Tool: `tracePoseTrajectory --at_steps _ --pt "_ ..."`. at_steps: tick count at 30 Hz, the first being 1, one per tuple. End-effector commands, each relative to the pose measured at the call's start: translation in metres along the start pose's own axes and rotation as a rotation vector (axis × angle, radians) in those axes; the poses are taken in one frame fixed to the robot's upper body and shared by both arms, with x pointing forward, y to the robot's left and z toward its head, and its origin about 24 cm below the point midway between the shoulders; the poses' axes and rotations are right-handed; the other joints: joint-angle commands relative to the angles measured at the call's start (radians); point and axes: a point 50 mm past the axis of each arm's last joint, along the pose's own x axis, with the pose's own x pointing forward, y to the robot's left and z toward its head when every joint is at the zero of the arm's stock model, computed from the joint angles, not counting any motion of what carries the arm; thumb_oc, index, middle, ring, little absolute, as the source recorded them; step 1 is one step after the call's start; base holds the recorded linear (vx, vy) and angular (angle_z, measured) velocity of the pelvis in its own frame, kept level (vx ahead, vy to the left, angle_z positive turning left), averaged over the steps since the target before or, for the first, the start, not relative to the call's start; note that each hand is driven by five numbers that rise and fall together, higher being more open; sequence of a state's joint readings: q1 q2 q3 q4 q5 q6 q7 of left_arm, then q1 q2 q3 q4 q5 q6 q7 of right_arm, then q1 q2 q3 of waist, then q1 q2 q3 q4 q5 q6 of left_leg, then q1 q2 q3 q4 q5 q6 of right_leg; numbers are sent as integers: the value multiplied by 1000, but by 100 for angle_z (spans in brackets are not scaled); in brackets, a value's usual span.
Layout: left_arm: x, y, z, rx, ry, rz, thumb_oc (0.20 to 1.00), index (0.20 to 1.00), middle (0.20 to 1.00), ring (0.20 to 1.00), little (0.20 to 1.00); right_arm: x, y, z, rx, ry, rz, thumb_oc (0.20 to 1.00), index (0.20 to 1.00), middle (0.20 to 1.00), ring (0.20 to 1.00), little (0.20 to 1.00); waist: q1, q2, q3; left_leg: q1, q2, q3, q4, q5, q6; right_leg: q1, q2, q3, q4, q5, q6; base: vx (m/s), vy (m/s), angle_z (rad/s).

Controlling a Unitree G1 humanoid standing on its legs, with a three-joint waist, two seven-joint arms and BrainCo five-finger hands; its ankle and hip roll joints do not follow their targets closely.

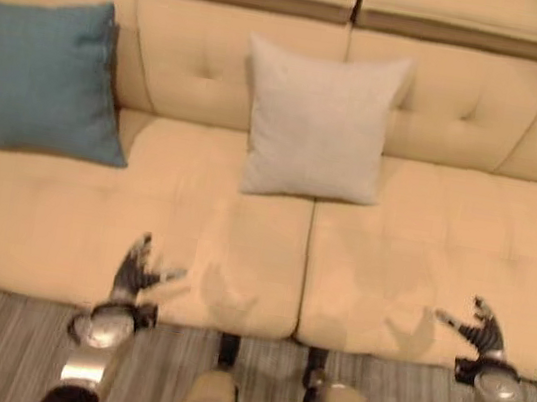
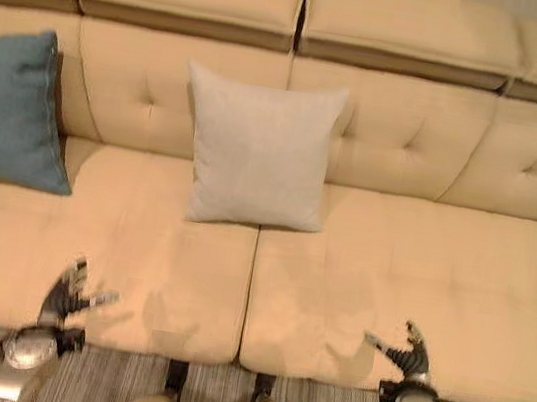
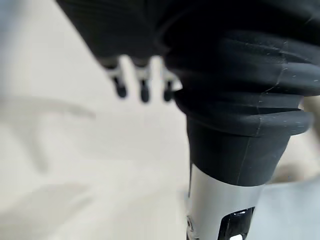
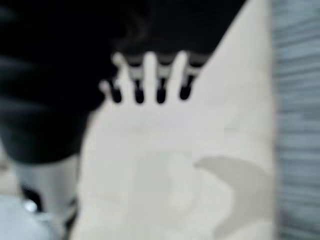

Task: Pick up all the scattered cushions and arrange them neatly on the sofa.

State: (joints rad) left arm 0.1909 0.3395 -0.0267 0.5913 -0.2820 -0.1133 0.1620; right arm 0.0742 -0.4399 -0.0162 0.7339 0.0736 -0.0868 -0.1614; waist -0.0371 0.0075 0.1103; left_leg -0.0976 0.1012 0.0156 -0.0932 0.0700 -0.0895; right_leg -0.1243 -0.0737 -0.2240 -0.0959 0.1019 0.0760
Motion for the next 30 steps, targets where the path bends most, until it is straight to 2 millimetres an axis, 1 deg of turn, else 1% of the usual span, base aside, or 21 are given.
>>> tracePoseTrajectory --at_steps 1,2,3,7,8,9,10,11,13,16,17,18,20,22,23,24,25,26,27,28,30 --pt "11 -1 5 93 7 -37 1000 1000 1000 1000 1000 10 -4 17 -72 -48 16 1000 1000 1000 1000 1000 10 -25 -12 84 -9 31 6 -1 -48 88 -12 -37 17 -62 78 -30 -9 -5" --pt "7 -4 -18 122 110 -36 1000 1000 1000 1000 1000 7 6 -1 -81 25 48 1000 1000 1000 1000 1000 10 -25 -14 101 -8 32 7 -1 -48 110 -9 -32 18 -72 74 -49 -35 -4" --pt "4 -6 -30 110 162 -24 1000 1000 1000 1000 1000 5 14 -8 -110 50 78 1000 1000 1000 1000 1000 8 -25 -9 104 -8 29 14 0 -49 120 -7 -28 20 -75 70 -53 -40 2" --pt "-5 -10 -63 117 325 -16 1000 1000 1000 1000 1000 -6 34 -38 -111 183 121 1000 1000 1000 1000 1000 6 -26 -11 113 -4 27 42 11 -56 151 -2 -20 9 -83 62 -78 -47 6" --pt "-7 -12 -69 121 357 -9 1000 1000 1000 1000 1000 -8 38 -44 -125 216 133 1000 1000 1000 1000 1000 12 -29 -13 114 -13 -7 81 -12 -46 153 -5 -4 9 -80 59 -106 -24 8" --pt "-7 -12 -69 121 357 -9 1000 1000 1000 1000 1000 -8 38 -44 -125 216 133 1000 1000 1000 1000 1000 12 -29 -13 114 -13 -7 83 -14 -46 154 -4 -4 9 -80 59 -206 36 -11" --pt "-8 -15 -72 103 375 -1 1000 1000 1000 1000 1000 -5 35 -43 -147 226 125 1000 1000 1000 1000 1000 36 -39 2 100 -83 -159 209 -77 -32 134 -13 44 14 -57 57 -160 45 -20" --pt "-8 -16 -72 102 375 -1 1000 1000 1000 1000 1000 -5 35 -43 -147 226 125 1000 1000 1000 1000 1000 37 -38 3 101 -82 -159 211 -79 -32 136 -13 45 14 -57 57 -212 89 -62" --pt "-11 -19 -78 69 408 3 1000 1000 1000 1000 1000 -4 30 -47 -155 259 119 1000 1000 1000 1000 1000 42 -30 0 138 -110 -223 215 -109 -15 93 -22 100 47 -27 73 -152 128 -113" --pt "-10 -22 -77 67 403 -3 1000 1000 1000 1000 1000 -3 28 -47 -147 269 109 1000 1000 1000 1000 1000 36 -27 2 149 -115 -203 186 -127 -2 67 -31 105 61 -15 88 -145 116 -72" --pt "-9 -25 -75 63 398 -8 1000 1000 1000 1000 1000 -2 27 -48 -150 289 101 1000 1000 1000 1000 1000 30 -33 6 157 -130 -164 157 -164 19 20 -49 124 80 16 110 -258 177 -52" --pt "-6 -26 -70 61 377 -8 1000 1000 1000 1000 1000 -1 26 -47 -150 291 93 1000 1000 1000 1000 1000 34 -38 14 157 -154 -164 149 -165 30 -13 -68 125 79 57 135 -358 223 -74" --pt "-2 -25 -67 93 370 -22 1000 1000 1000 1000 1000 2 35 -42 -174 286 125 1000 1000 1000 1000 1000 41 -46 29 161 -169 -117 102 -153 48 -59 -91 112 53 110 166 -310 178 -149" --pt "-1 -24 -65 106 364 -27 1000 1000 1000 1000 1000 2 38 -40 -171 283 127 1000 1000 1000 1000 1000 40 -49 39 155 -168 -102 99 -145 55 -79 -99 101 56 121 167 -270 87 -143" --pt "4 -22 -59 119 349 -24 1000 1000 1000 1000 1000 1 43 -41 -149 293 132 1000 1000 1000 1000 1000 45 -43 51 132 -160 -73 104 -128 65 -86 -96 43 115 68 141 -276 62 -84" --pt "4 -22 -59 119 349 -24 1000 1000 1000 1000 1000 1 43 -41 -149 293 132 1000 1000 1000 1000 1000 45 -43 53 134 -159 -72 104 -129 65 -85 -95 43 118 65 141 -268 70 -71" --pt "4 -22 -59 133 350 -27 1000 1000 1000 1000 1000 -2 45 -45 -153 308 140 1000 1000 1000 1000 1000 61 -35 56 125 -152 -49 108 -124 69 -60 -108 -32 164 24 125 -163 54 -65" --pt "2 -22 -62 143 365 -37 1000 1000 1000 1000 1000 -5 46 -50 -159 320 146 1000 1000 1000 1000 1000 64 -30 50 116 -146 -31 105 -114 75 -44 -115 -66 209 -11 103 -221 64 -66" --pt "1 -22 -64 145 371 -42 1000 1000 1000 1000 1000 -7 45 -55 -161 339 151 1000 1000 1000 1000 1000 65 -25 51 120 -140 -22 97 -109 80 -32 -104 -60 253 -39 89 -129 36 -62" --pt "2 -22 -64 145 371 -42 1000 1000 1000 1000 1000 -7 46 -55 -161 339 151 1000 1000 1000 1000 1000 64 -26 48 117 -141 -22 97 -107 80 -36 -105 -60 252 -37 89 -161 4 -56" --pt "-1 -22 -66 143 376 -45 1000 1000 1000 1000 1000 -16 47 -69 -152 394 158 1000 1000 1000 1000 1000 93 -22 28 111 -128 28 92 -104 85 58 -116 -138 294 -110 81 -172 -42 -63"
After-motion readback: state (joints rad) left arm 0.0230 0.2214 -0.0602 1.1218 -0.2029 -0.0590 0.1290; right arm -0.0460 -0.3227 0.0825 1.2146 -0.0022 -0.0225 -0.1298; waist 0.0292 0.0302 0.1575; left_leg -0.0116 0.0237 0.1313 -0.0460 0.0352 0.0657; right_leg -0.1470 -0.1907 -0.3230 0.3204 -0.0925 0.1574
